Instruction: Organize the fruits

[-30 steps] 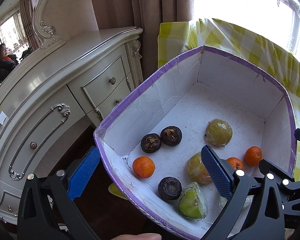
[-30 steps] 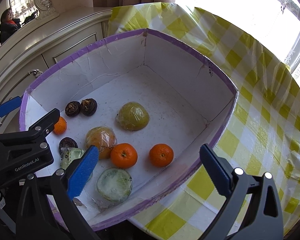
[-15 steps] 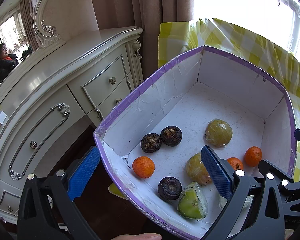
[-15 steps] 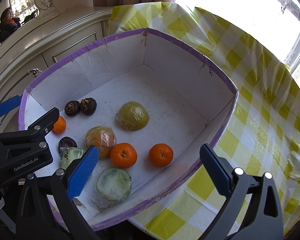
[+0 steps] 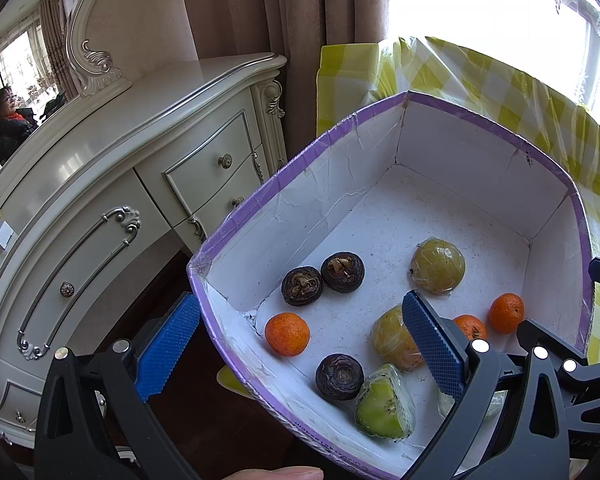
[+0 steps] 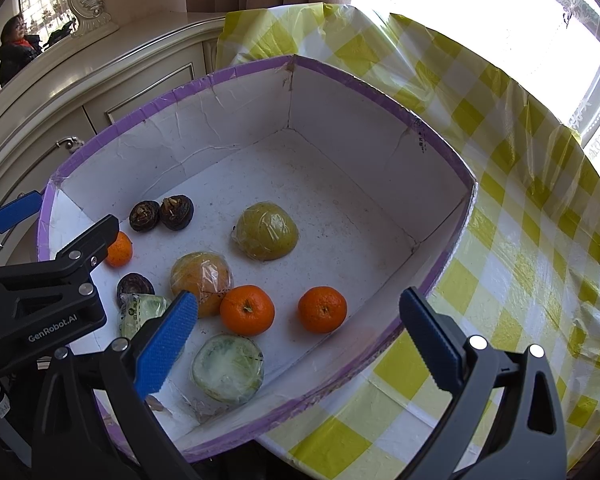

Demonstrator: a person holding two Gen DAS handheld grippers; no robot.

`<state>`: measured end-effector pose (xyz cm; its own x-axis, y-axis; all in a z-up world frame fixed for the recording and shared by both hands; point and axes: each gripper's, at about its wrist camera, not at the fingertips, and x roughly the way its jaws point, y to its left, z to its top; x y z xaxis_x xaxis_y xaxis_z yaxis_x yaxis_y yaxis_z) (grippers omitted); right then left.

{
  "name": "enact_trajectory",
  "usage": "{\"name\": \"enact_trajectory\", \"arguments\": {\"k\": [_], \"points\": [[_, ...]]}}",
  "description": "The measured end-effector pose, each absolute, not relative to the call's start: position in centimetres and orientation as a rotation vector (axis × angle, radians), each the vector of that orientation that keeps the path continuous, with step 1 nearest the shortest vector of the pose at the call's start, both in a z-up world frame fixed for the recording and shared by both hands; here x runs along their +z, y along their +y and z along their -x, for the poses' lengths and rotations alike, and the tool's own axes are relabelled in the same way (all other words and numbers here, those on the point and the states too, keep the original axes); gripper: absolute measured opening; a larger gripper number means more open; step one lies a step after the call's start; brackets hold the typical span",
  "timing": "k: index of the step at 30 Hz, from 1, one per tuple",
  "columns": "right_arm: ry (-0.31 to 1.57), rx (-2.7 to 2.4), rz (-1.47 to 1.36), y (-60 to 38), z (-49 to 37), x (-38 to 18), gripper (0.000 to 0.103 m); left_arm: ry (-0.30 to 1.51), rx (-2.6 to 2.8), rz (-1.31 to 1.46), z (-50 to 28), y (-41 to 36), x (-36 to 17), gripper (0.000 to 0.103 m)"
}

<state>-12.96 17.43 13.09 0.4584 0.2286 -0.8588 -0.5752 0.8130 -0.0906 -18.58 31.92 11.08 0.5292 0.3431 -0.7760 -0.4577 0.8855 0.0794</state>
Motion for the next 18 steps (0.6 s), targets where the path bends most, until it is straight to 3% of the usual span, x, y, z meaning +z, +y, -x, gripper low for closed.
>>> {"name": "enact_trajectory", "arguments": {"k": [18], "points": [[0.973, 0.510, 0.410, 17.37, 13.15, 12.82, 0.101, 0.915, 0.473, 0.178, 18.61, 32.45, 10.53, 0.098]]}}
